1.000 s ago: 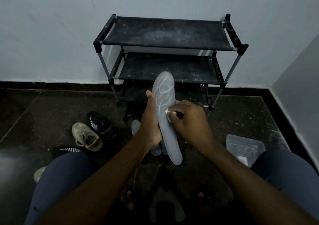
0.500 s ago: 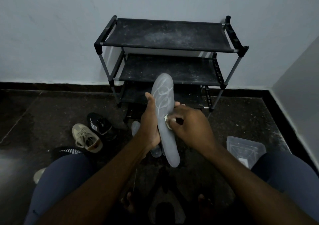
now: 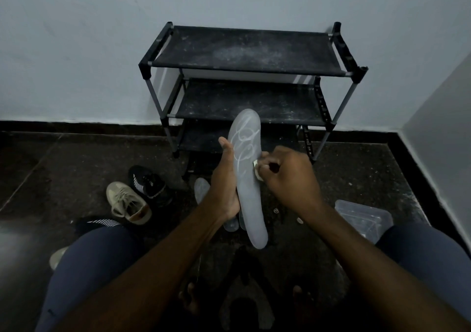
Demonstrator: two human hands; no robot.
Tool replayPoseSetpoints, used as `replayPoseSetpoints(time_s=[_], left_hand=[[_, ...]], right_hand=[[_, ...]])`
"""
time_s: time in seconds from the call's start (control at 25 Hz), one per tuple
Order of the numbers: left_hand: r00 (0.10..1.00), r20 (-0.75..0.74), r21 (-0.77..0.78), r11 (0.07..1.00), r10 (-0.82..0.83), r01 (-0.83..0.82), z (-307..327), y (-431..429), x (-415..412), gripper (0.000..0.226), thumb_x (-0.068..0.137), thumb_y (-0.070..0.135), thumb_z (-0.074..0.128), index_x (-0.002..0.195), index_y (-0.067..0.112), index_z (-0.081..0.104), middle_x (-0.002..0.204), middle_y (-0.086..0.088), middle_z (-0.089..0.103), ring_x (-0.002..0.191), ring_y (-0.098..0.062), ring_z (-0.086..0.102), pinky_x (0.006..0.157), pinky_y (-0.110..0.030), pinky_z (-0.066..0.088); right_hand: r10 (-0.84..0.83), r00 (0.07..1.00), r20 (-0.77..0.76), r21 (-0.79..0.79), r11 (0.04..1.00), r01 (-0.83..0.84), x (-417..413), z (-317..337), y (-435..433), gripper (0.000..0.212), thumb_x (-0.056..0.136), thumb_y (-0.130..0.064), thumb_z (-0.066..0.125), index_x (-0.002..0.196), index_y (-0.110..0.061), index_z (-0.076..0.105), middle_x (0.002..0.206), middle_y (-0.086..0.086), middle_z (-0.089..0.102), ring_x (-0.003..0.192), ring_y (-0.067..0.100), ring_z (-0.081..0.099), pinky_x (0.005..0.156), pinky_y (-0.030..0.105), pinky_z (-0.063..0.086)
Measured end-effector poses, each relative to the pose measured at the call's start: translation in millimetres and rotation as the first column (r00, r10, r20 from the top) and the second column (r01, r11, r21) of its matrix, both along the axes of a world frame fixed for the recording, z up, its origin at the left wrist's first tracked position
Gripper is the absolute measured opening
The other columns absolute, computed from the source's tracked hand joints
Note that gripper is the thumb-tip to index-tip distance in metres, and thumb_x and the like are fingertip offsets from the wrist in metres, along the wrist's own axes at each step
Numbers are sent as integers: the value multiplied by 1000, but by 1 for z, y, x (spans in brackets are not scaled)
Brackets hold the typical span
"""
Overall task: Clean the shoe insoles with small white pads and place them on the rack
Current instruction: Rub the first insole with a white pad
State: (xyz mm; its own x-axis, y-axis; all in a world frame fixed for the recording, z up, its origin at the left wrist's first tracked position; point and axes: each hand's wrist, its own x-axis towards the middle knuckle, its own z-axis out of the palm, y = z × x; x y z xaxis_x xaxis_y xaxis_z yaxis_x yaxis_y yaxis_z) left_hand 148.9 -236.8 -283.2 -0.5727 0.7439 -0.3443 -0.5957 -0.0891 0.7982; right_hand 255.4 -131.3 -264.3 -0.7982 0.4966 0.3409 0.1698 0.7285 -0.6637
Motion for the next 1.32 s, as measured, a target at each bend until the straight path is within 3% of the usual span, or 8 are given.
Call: replayPoseSetpoints(time_s=[0.24,0.4,0.64,0.76,0.96,1.08,1.16,1.32], left_hand=[[999,-26,-22,1000,20,-20,-2,-2,1,87,95,76,23,131,6,61,105,-15,74,98,-25,73,89,-40,57],[1000,8,11,1000,7,-7,-3,1,4,90,91,79,28,139,10,57,130,-24,65,125,-36,61,111,-52,45],[999,24,-21,999,24,-24,1,1,4,86,93,77,25,125,8,65,110,-16,72,101,-26,71,99,-45,53],[1000,27,-4,1000,6,-6,-1,2,8,88,91,78,28,137,9,59,119,-16,71,113,-28,68,111,-50,45],[1000,15,-24,999,21,-21,3,-1,5,92,93,77,25,133,3,61,128,-25,66,119,-34,64,109,-48,48],[999,34,1,1000,26,-26,1,1,8,90,94,76,25,135,5,59,128,-25,64,119,-34,62,112,-49,44],[1000,29,10,1000,4,-4,1,2,9,91,93,77,25,137,6,58,125,-24,67,121,-32,64,109,-48,47],[1000,27,5,1000,-5,5,3,0,6,92,92,78,24,136,5,58,110,-16,73,106,-25,71,90,-38,56]], right_hand=[[152,988,36,-21,988,-151,3,1,-16,13,88,-10,69,80,-13,78,87,-3,71,79,9,67,73,40,57],[27,1000,-12,-28,999,-27,1,5,-4,13,87,-7,71,79,-12,79,82,-2,70,75,10,66,72,40,56],[118,993,4,-51,992,-118,5,3,-15,11,88,-8,72,82,-14,80,86,-5,72,78,7,67,75,37,57],[35,999,-36,-65,997,-38,2,6,-9,10,88,-8,73,83,-12,80,84,-4,71,77,6,66,74,37,57],[171,984,-56,-71,982,-175,6,3,-23,10,89,-7,72,85,-11,80,86,-5,74,82,7,69,81,34,56],[69,995,-70,-88,993,-75,5,3,-11,10,89,-7,74,87,-14,81,86,-10,72,80,1,67,73,16,52],[52,992,-116,-108,992,-65,1,7,-13,11,89,-6,74,92,-13,82,87,-10,73,81,0,67,73,10,49],[143,984,-105,-112,982,-154,5,8,-22,10,90,-5,74,94,-11,82,90,-7,76,84,3,70,76,16,53]])
